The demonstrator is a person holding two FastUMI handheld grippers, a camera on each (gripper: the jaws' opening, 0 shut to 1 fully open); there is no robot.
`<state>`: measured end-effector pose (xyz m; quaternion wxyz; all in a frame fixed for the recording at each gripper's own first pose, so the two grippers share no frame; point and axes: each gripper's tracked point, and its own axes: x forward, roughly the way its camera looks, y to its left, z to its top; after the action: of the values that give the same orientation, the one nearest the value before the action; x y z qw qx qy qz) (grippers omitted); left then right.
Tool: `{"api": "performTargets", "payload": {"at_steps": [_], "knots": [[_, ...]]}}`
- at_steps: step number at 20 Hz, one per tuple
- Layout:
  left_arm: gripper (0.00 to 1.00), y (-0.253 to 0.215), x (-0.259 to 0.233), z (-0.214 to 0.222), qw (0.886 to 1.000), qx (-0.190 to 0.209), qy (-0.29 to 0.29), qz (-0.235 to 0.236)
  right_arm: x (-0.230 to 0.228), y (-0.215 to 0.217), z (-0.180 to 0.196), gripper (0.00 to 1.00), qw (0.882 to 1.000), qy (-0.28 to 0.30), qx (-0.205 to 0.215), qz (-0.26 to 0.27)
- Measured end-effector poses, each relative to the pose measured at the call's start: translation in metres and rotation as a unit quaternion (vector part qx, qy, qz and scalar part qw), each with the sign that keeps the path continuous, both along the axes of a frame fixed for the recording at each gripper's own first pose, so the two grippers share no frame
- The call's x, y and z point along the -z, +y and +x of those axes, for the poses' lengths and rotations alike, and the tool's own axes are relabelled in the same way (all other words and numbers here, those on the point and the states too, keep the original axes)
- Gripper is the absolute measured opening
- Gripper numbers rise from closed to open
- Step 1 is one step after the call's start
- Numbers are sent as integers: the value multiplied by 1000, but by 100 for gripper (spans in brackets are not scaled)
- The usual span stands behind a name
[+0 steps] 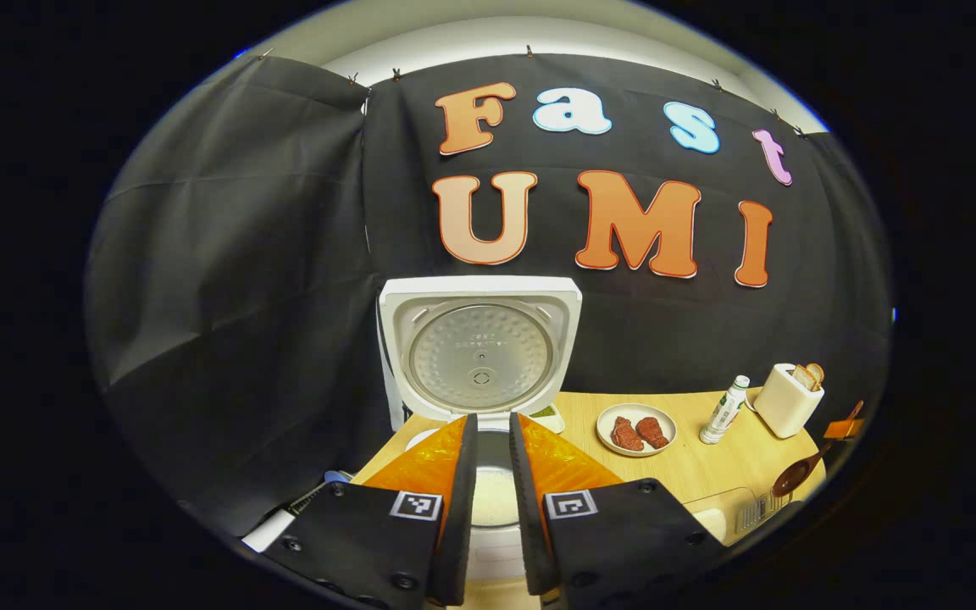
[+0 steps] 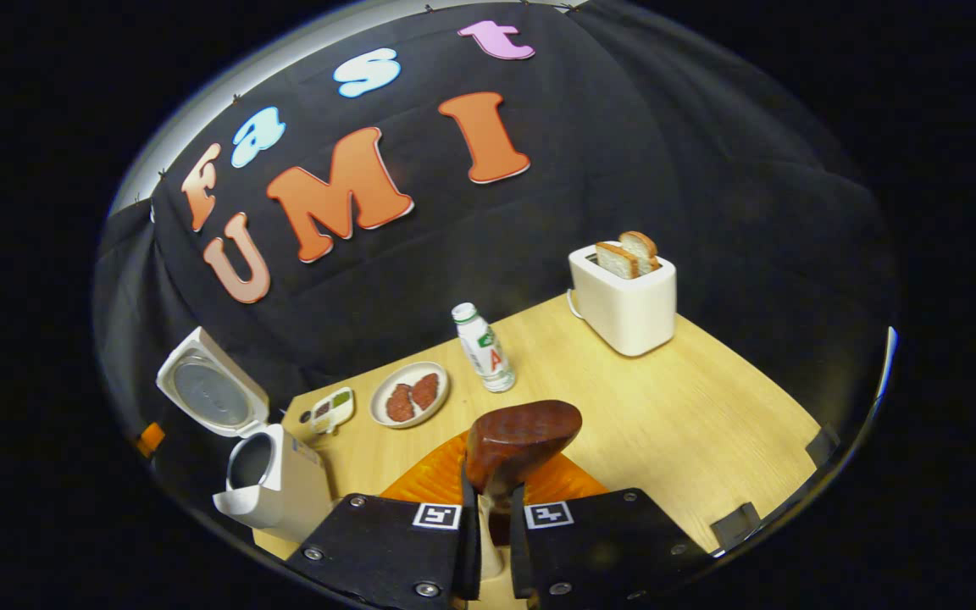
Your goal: Close the left gripper, press the button to open the rice cooker; take a wooden spoon from the chopstick holder with the right hand, scoop a spoonful of rice and pour it into the rice cooker, then put the wooden spoon back into the chopstick holder.
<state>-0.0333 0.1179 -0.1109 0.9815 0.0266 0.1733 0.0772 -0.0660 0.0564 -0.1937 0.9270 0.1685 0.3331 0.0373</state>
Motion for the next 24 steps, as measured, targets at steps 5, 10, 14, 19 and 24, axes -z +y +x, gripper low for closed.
{"api": "performTargets", "payload": {"at_steps": [5,10,14,19,24], "knots": [[47,8,-2,-5,1000,8,-10,4,6,67,-6,13,998,-7,-69,-4],[52,27,1,-18,1000,-4,-6,9,48,100,-17,13,989,-12,-122,-87],[53,41,9,-32,1000,-21,4,7,83,109,-24,13,971,-25,-167,-171],[53,37,16,-39,999,-21,11,26,96,117,-30,13,959,-62,-181,-211],[52,42,21,-41,999,-30,15,15,117,110,-46,13,978,-24,-139,-155]]}}
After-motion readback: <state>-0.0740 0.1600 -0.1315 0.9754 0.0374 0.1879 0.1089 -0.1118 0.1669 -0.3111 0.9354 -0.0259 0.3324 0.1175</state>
